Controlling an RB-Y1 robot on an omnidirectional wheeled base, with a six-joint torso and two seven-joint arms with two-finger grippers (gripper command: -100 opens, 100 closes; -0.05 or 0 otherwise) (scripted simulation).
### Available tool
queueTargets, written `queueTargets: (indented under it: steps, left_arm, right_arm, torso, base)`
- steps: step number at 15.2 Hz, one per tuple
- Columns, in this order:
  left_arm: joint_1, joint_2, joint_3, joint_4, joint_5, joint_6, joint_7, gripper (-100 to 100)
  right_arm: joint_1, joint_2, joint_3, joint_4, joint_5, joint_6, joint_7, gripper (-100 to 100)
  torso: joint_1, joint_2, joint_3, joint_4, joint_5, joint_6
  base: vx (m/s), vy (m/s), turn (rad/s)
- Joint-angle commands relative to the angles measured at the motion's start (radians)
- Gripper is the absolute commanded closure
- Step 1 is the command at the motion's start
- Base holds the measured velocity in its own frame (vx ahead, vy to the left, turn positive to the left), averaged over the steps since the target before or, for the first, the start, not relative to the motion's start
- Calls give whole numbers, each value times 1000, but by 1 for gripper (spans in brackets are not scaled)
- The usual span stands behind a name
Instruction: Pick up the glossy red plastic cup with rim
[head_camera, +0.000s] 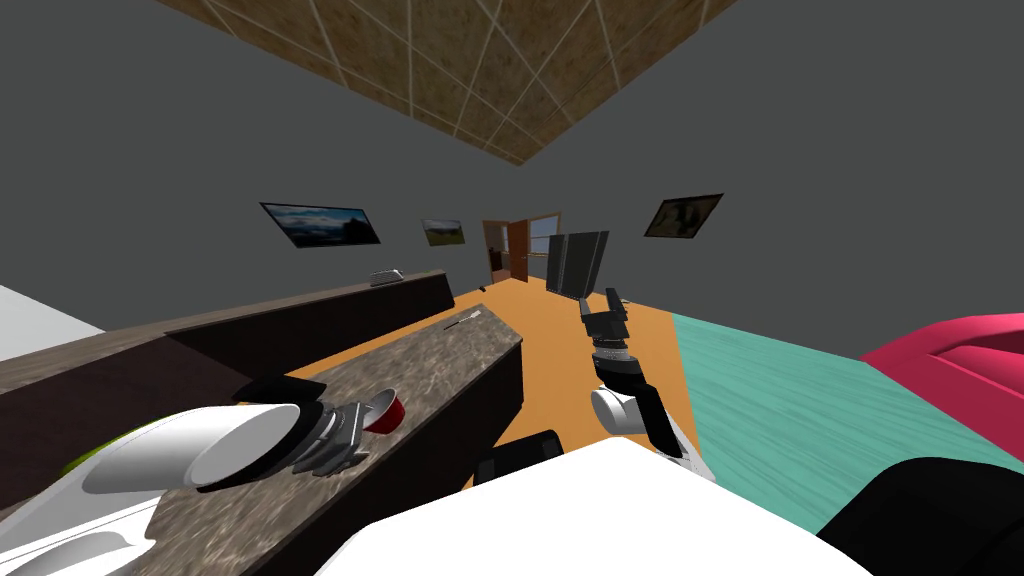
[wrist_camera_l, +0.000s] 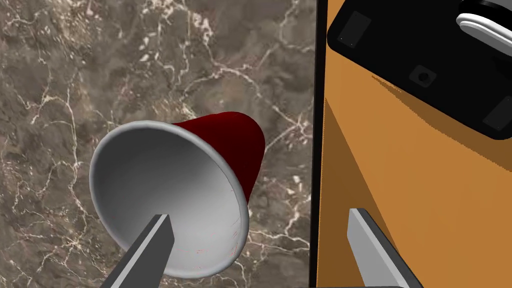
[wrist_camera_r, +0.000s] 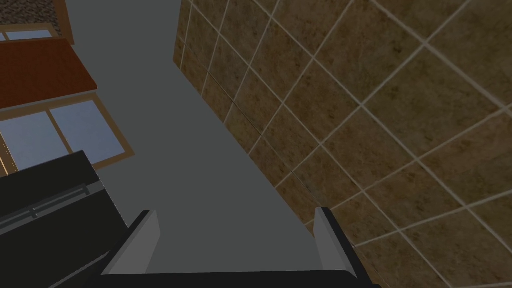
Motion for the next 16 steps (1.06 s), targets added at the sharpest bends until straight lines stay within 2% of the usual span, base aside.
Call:
queueTargets:
  steps: [1,5,6,7,11,12,15,16]
  left_arm:
    - [0,-9,-14,36,-21,-31,-20,-100]
    - [0,-23,-36,90,-53,-77,-50,-100]
    - [1,-17,-25,73,-39,-59,-40,-100]
    - [1,-18,-27,77,-41,-65,-44,100]
    - [0,-14,-24,75,-44,-66,-45,100]
    - [0,-11,-18,45,-26,-39,-25,100]
    - [0,-2,-4,9,-5,-8,-5,100]
    - [-1,-5,-9,26,-13,-22,-16,100]
  right_arm:
    - [0,0,0,0,0,0,0,0]
    - [0,0,0,0,0,0,0,0]
    - [0,0,0,0,0,0,0,0]
    - [0,0,0,0,0,0,0,0]
    - [0,0,0,0,0,0,0,0]
    - [0,0,0,0,0,0,0,0]
    - [0,0,0,0,0,0,0,0]
    - [0,0,0,0,0,0,0,0]
  torso:
    - [0,0,0,0,0,0]
    - [0,1,1,0,0,0]
    - [0,1,1,0,0,0]
    - [0,1,1,0,0,0]
    - [1,2,0,-1,4,0]
    - [1,2,0,-1,3,-1]
    - [2,2,1,0,3,-1]
    - [2,2,1,0,3,-1]
  base:
    - [-6,-9,-29]
    - [-15,-14,-38]
    - [-10,-9,-14]
    - [0,0,0]
    - [2,2,-2]
    - [4,5,35]
    - [14,12,48]
    - [10,8,7]
